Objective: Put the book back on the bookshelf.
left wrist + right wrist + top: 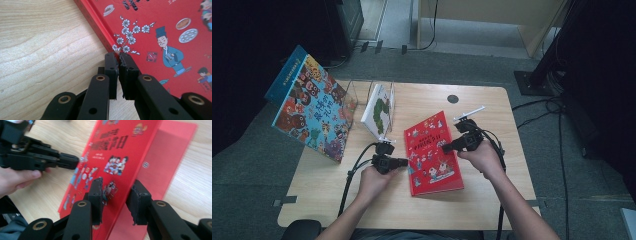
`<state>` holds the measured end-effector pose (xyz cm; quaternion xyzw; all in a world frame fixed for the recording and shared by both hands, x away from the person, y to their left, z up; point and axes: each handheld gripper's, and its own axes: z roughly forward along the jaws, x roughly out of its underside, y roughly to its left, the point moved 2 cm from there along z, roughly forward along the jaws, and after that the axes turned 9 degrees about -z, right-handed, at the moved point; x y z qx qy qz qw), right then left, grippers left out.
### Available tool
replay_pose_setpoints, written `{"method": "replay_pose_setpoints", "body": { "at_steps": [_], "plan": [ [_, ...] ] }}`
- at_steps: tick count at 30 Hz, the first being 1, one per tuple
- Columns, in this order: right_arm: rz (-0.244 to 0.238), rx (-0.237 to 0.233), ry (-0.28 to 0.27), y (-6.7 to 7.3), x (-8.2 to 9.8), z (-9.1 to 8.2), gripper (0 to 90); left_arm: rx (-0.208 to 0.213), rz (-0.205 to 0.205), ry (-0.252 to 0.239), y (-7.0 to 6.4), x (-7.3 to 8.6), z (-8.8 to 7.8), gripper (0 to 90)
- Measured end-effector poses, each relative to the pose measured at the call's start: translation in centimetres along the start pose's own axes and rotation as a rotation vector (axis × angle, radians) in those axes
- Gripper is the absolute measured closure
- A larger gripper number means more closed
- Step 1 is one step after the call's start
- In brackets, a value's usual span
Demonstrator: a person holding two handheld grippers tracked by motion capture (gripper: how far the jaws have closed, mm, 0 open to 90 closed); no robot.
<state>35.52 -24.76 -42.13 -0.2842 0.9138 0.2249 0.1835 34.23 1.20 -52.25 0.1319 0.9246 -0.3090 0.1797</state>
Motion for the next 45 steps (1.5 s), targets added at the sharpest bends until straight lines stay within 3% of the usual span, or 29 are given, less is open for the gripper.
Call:
{"method": "replay_pose_setpoints", "body": {
  "at_steps": [3, 7, 12, 17, 21, 25, 29, 37, 45],
  "plan": [
    [-0.011, -0.032, -0.001, 1.0, -1.2, 0.2, 69.5, 0.002, -0.001, -0.002, 0.0, 0.0, 0.0, 84.8],
    [-0.094, 0.006, 0.047, 2.5, -3.3, 0.6, 71.8, 0.021, -0.007, -0.005, 0.0, 0.1, 0.1, 82.8],
    [-0.152, -0.004, 0.095, 4.2, -5.0, 0.9, 76.4, 0.033, -0.005, -0.012, 0.0, 0.1, 0.0, 77.9],
    [-0.143, -0.007, 0.131, 4.4, -5.5, 0.9, 78.8, 0.087, 0.012, 0.004, 0.0, 0.1, -0.2, 57.5],
    [-0.133, -0.014, 0.168, 4.7, -5.9, 0.7, 81.3, 0.085, 0.031, 0.005, -0.1, 0.1, -0.4, 50.9],
    [-0.154, -0.007, 0.190, 5.3, -6.2, 0.6, 83.4, 0.080, 0.038, -0.001, 0.0, 0.1, -0.5, 46.6],
    [-0.186, 0.009, 0.190, 5.7, -6.3, 0.3, 86.5, 0.090, 0.043, -0.014, 0.1, 0.1, -0.7, 44.4],
    [-0.192, 0.008, 0.191, 5.3, -6.7, -0.2, 88.6, 0.098, 0.065, -0.044, 0.0, -0.1, -1.1, 41.8],
    [-0.169, -0.045, 0.109, 4.5, -7.8, -3.1, 88.5, 0.116, 0.086, -0.077, -0.5, -1.4, -1.6, 38.5]
  ]
}}
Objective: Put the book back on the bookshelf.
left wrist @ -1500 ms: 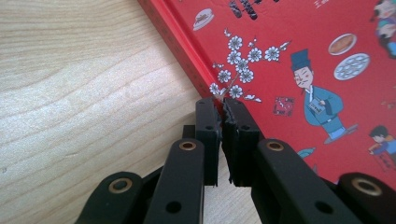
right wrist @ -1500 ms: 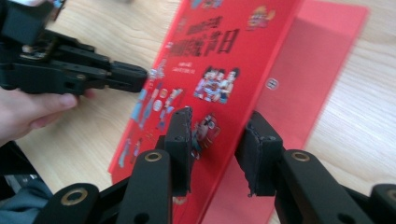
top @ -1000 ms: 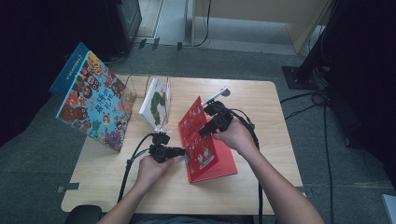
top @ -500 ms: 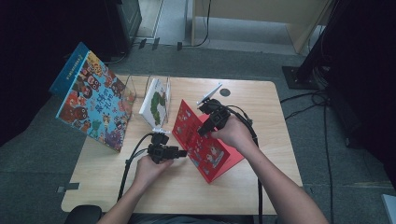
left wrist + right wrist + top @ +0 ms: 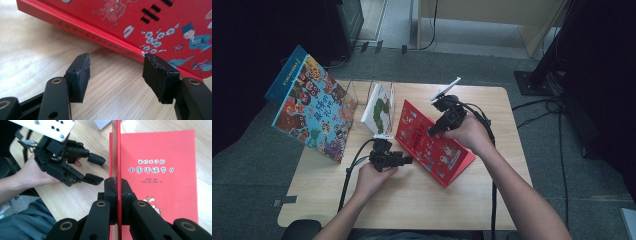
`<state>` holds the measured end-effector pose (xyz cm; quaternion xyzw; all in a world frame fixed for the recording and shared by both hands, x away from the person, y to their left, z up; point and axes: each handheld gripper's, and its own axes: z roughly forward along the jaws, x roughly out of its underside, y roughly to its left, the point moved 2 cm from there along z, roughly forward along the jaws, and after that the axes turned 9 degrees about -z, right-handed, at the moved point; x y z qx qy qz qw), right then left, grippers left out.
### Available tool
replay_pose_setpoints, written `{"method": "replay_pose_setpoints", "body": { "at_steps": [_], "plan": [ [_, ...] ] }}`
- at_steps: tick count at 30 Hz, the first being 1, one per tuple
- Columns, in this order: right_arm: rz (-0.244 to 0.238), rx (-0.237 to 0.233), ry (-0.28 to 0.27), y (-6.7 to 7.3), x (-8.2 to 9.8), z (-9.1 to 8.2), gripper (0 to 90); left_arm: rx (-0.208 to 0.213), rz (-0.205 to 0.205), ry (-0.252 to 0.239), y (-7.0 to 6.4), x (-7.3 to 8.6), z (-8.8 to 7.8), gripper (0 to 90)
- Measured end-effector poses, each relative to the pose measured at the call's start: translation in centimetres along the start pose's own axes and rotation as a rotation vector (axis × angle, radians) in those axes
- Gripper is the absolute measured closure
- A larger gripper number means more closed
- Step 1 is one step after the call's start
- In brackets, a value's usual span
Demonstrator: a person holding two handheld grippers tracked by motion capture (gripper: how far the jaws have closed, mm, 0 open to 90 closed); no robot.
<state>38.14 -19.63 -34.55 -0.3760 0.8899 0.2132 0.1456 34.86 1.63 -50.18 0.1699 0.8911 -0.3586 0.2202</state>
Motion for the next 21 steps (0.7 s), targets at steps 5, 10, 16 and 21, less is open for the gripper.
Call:
{"method": "replay_pose_setpoints", "body": {
  "at_steps": [5, 10, 16, 21],
  "plan": [
    [0.005, -0.023, -0.053, -0.5, 0.1, -1.4, 88.6, 0.035, 0.006, -0.034, -0.6, -1.4, -0.5, 36.5],
    [0.006, -0.041, -0.094, -0.7, 0.2, -2.2, 88.3, 0.070, -0.003, -0.024, -1.0, -2.4, -0.5, 33.6],
    [0.006, -0.074, -0.129, -0.7, 0.5, -2.9, 88.3, 0.116, -0.011, -0.002, -1.2, -2.8, -0.2, 29.1],
    [0.015, -0.119, -0.176, -1.1, 1.2, -3.2, 87.6, 0.160, -0.069, -0.018, -1.3, -3.2, -0.8, 26.2]
  ]
}}
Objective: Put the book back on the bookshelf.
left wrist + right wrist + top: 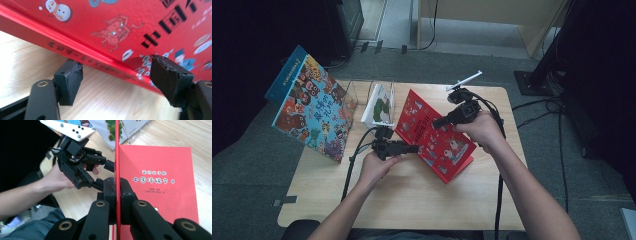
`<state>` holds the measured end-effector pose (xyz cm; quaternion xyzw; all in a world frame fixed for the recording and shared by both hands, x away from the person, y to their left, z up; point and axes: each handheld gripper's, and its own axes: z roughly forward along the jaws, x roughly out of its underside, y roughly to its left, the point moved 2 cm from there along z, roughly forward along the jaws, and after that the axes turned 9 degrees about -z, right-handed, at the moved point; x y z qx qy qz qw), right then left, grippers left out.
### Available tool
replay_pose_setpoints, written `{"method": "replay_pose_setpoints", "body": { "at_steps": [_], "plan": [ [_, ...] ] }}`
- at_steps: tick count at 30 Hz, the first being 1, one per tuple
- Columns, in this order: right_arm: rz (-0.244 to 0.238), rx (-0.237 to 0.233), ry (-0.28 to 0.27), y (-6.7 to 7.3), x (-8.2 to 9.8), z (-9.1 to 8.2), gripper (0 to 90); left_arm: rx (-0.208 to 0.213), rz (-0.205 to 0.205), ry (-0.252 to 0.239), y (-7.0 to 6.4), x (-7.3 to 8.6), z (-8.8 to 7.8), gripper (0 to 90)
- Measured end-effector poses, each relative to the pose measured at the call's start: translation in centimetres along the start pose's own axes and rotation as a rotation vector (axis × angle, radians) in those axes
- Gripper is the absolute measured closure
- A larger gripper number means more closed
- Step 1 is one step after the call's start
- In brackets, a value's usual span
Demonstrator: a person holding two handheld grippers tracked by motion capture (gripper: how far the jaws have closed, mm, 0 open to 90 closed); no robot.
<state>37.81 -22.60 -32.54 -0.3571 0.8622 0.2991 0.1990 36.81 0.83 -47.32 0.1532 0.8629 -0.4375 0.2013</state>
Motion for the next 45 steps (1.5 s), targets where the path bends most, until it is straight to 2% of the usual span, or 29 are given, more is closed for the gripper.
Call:
{"method": "replay_pose_setpoints", "body": {
  "at_steps": [2, 4, 7, 8, 11, 14, 17, 19, 22, 24, 25, 26, 29, 30, 33, 36, 39, 43, 45],
  "plan": [
    [-0.003, -0.032, -0.035, -0.3, 0.6, 0.0, 87.2, -0.014, 0.012, 0.005, -0.1, 0.1, -0.1, 25.4],
    [0.001, -0.055, -0.064, -0.5, 1.3, 0.0, 87.1, -0.011, 0.021, -0.013, -0.1, 0.0, -0.3, 24.7],
    [-0.009, -0.099, -0.111, -0.8, 2.0, -0.2, 86.4, 0.060, -0.021, -0.039, 0.0, -0.4, -0.5, 21.8],
    [-0.009, -0.104, -0.125, -0.9, 2.2, -0.3, 86.4, 0.077, -0.024, -0.045, -0.1, -0.5, -0.6, 21.4],
    [-0.023, -0.145, -0.152, -1.0, 2.8, -0.8, 86.2, 0.077, 0.022, -0.051, -0.8, -0.8, -1.1, 21.8],
    [-0.041, -0.189, -0.172, -1.5, 3.7, -1.1, 86.7, 0.065, 0.087, -0.075, -1.4, -1.4, -2.2, 22.9],
    [-0.055, -0.212, -0.173, -1.7, 4.5, -0.8, 88.4, 0.078, 0.105, -0.090, -1.9, -2.3, -3.6, 25.0],
    [-0.069, -0.245, -0.177, -1.7, 5.0, -0.5, 88.9, 0.114, 0.110, -0.102, -2.2, -2.9, -4.6, 29.8],
    [-0.080, -0.294, -0.190, -2.1, 5.3, -0.3, 88.9, 0.208, 0.117, -0.131, -2.7, -3.3, -6.2, 44.4],
    [-0.123, -0.302, -0.209, -2.2, 5.4, -0.6, 88.4, 0.224, 0.161, -0.132, -3.1, -3.5, -6.9, 52.9],
    [-0.145, -0.294, -0.217, -2.2, 5.4, -0.7, 87.5, 0.218, 0.203, -0.130, -3.5, -3.6, -7.4, 54.8],
    [-0.205, -0.247, -0.233, -2.0, 5.3, -0.9, 84.3, 0.211, 0.228, -0.125, -3.7, -3.7, -7.6, 57.9],
    [-0.256, -0.162, -0.252, -2.1, 5.2, -1.1, 76.5, 0.192, 0.300, -0.109, -4.4, -3.6, -8.2, 64.5],
    [-0.256, -0.132, -0.267, -2.2, 5.1, -1.1, 73.9, 0.190, 0.322, -0.098, -4.6, -3.5, -8.3, 66.5],
    [-0.255, -0.095, -0.300, -2.6, 5.0, -1.0, 67.0, 0.174, 0.385, -0.076, -5.2, -3.0, -8.4, 72.4],
    [-0.261, -0.079, -0.338, -2.8, 5.1, -0.8, 62.5, 0.136, 0.455, -0.074, -5.7, -2.7, -8.5, 75.2],
    [-0.273, -0.074, -0.348, -2.9, 5.2, -0.4, 59.3, 0.113, 0.499, -0.065, -6.0, -2.5, -8.7, 76.7],
    [-0.278, -0.057, -0.353, -2.9, 5.5, 0.2, 55.3, 0.037, 0.560, -0.038, -6.4, -2.3, -8.8, 77.0],
    [-0.256, -0.016, -0.371, -3.1, 5.7, 0.3, 56.2, -0.008, 0.590, -0.024, -6.5, -2.1, -8.7, 78.1]
  ]
}}
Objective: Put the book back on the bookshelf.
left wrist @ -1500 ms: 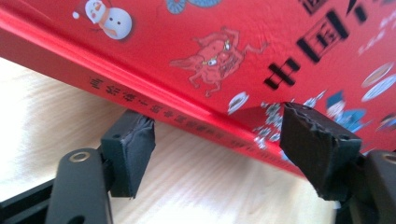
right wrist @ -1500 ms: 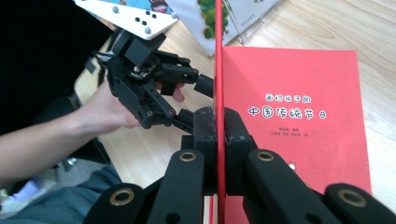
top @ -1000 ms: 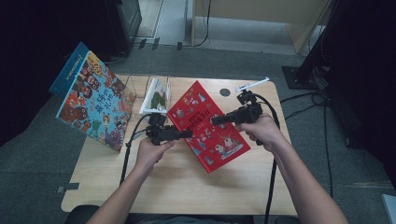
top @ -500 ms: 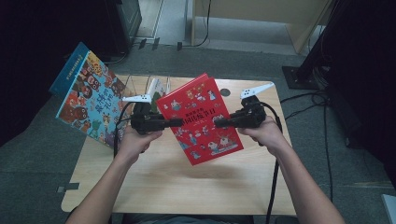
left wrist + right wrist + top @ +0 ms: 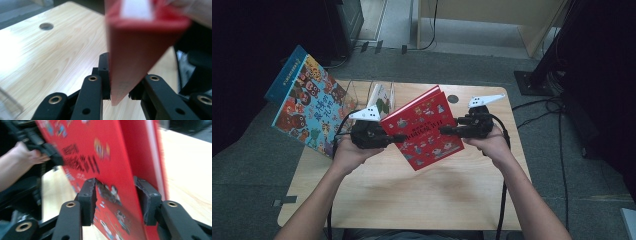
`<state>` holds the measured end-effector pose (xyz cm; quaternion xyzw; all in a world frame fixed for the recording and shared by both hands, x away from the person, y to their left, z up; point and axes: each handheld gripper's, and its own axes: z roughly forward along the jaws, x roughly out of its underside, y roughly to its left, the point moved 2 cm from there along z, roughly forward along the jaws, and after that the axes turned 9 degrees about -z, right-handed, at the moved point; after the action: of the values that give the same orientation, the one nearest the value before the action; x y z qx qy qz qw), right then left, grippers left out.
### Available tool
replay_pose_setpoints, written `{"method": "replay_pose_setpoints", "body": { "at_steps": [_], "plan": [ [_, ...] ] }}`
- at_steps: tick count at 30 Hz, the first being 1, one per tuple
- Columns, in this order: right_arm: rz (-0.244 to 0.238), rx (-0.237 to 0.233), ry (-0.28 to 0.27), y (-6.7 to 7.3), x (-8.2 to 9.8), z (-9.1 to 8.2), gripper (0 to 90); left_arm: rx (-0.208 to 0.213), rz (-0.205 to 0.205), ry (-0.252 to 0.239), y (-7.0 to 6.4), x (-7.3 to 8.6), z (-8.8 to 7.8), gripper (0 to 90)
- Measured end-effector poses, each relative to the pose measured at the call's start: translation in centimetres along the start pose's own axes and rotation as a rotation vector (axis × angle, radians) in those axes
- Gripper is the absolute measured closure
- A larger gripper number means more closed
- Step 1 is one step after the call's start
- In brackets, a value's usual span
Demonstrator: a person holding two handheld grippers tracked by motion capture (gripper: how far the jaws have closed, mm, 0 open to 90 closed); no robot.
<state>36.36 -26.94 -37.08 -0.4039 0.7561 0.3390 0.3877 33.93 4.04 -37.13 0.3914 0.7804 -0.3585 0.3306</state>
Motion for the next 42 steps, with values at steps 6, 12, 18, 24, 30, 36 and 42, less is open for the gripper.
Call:
{"method": "replay_pose_setpoints", "body": {
  "at_steps": [6, 12, 18, 24, 30, 36, 42],
  "plan": [
    [0.014, 0.028, 0.006, -0.3, 1.5, 0.9, 57.3, -0.027, 0.020, 0.029, -0.2, 0.0, 0.1, 79.0],
    [0.022, 0.040, 0.037, -0.3, 2.4, 1.7, 55.8, -0.059, 0.036, 0.088, -0.2, 0.3, 0.7, 78.3],
    [0.040, 0.040, 0.054, -0.6, 3.5, 2.4, 55.0, -0.078, 0.039, 0.130, -0.1, 0.5, 1.3, 77.6],
    [0.044, 0.046, 0.056, -0.6, 3.7, 2.7, 54.8, -0.078, 0.042, 0.134, 0.1, 0.5, 1.3, 77.1],
    [0.041, 0.036, 0.048, -0.3, 3.8, 2.8, 55.1, -0.075, 0.016, 0.165, 0.0, -0.3, 1.0, 73.8],
    [0.055, 0.043, 0.044, -0.2, 3.9, 2.8, 54.7, -0.085, 0.016, 0.212, -0.3, -2.4, 0.6, 71.3],
    [0.045, 0.048, 0.029, -0.1, 4.0, 2.8, 54.4, -0.102, 0.050, 0.250, -0.9, -4.9, 0.4, 70.0]
  ]
}}
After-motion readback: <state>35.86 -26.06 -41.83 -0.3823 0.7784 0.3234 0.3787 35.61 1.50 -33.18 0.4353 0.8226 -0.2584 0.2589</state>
